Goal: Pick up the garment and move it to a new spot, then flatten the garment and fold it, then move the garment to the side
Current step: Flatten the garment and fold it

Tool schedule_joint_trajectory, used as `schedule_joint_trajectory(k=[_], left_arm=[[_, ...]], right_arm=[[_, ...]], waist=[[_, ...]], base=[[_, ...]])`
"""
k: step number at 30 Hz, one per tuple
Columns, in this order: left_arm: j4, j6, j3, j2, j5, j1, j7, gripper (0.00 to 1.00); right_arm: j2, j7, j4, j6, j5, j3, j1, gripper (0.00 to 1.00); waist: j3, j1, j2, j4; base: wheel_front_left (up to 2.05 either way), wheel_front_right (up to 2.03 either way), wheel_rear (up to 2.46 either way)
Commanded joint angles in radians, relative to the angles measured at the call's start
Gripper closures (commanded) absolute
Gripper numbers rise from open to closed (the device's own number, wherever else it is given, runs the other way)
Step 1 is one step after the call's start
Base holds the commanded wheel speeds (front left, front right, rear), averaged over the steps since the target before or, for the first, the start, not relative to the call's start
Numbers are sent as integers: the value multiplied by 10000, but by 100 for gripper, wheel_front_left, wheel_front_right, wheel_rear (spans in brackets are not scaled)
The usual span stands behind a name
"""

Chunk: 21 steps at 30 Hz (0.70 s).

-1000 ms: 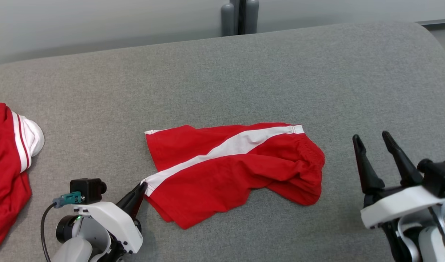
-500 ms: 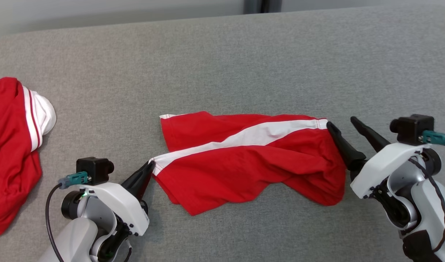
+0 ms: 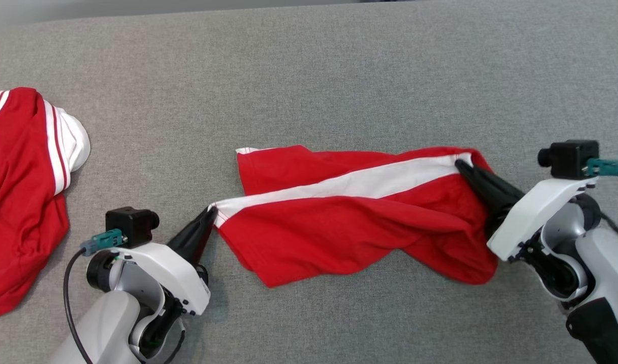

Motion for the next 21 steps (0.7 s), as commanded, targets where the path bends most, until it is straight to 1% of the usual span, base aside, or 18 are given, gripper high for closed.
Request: schedule_joint_trajectory(k=[1, 6, 10, 15, 16, 21], left_arm=[[-92, 37, 105, 121, 125, -233, -169, 100], [-873, 242, 323, 427, 474, -470, -725, 100], [-2129, 550, 535, 769, 808, -708, -931, 100], [-3924, 1138, 950, 1181, 1156, -959, -924, 100], [-4297, 1268, 1011, 1194, 1185, -1026, -891, 100], [-5944, 1940, 1322, 1437, 1526, -1272, -596, 100]], right_arm=[[-163, -250, -186, 1, 160, -43, -176, 100], [-512, -898, -1008, 1, 690, -213, -312, 100], [-853, -1132, -1892, 1, 1099, -424, -303, 100], [-1216, -1297, -3094, 1, 1582, -753, -130, 100], [-1281, -1291, -3303, 1, 1663, -835, -72, 100], [-1567, -1185, -4189, 1, 1714, -1270, 224, 100]], waist=[[-43, 0, 0, -13], [-381, 0, 0, -131], [-772, 0, 0, -242], [-1285, 0, 0, -384], [-1386, 0, 0, -400], [-1861, 0, 0, -536]], base=[[0, 0, 0], [0, 0, 0], [0, 0, 0], [0, 0, 0], [0, 0, 0], [0, 0, 0]])
